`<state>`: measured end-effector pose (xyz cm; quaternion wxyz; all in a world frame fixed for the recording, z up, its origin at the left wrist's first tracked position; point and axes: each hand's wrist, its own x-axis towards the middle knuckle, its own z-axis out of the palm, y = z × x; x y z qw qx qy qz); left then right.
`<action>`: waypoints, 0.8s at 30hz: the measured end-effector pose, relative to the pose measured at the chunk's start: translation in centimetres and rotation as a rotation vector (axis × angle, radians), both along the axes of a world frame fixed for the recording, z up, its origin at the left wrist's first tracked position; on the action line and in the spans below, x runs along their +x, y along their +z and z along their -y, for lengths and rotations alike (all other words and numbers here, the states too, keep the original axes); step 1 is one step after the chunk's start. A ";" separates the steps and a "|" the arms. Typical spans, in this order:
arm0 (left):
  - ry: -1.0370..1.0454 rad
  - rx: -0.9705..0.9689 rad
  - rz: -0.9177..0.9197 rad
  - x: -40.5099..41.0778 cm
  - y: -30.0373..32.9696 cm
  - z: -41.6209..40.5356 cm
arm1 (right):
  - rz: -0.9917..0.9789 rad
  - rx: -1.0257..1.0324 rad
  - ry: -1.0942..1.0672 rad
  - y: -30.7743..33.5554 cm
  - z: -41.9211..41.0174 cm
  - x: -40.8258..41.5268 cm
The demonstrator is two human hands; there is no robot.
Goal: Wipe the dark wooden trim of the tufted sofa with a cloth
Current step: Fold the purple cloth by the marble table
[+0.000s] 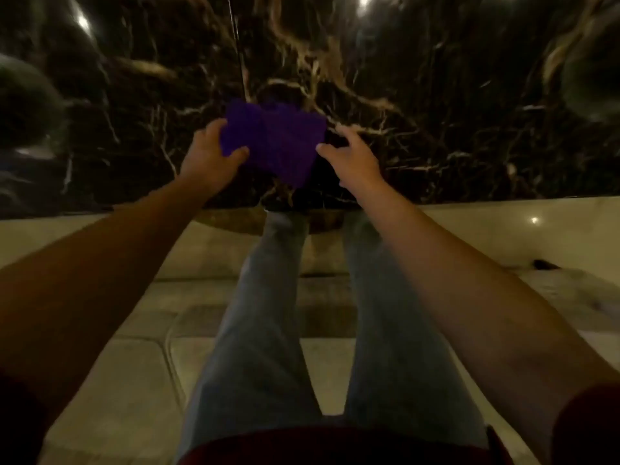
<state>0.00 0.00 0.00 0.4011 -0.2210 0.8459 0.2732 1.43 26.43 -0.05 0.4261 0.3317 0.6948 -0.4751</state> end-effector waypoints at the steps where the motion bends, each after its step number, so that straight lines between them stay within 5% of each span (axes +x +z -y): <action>1: 0.081 0.018 -0.019 -0.3 -0.1 0.0 | -0.060 -0.004 -0.038 0.4 0.5 -0.3; 9: 0.630 0.244 0.068 -0.5 -2.6 -2.9 | -0.110 -0.088 -0.165 -2.7 4.7 -0.7; 13: 0.686 0.335 0.086 -0.5 -1.0 -4.6 | -0.029 -0.180 -0.176 -1.5 5.1 -1.2; 19: 0.685 0.440 0.023 -1.7 9.5 -6.3 | -0.094 -0.255 -0.244 7.8 1.0 -2.2; 24: 0.619 0.677 -0.089 -4.1 24.0 -9.9 | -0.246 -0.304 -0.311 21.7 -5.7 -4.0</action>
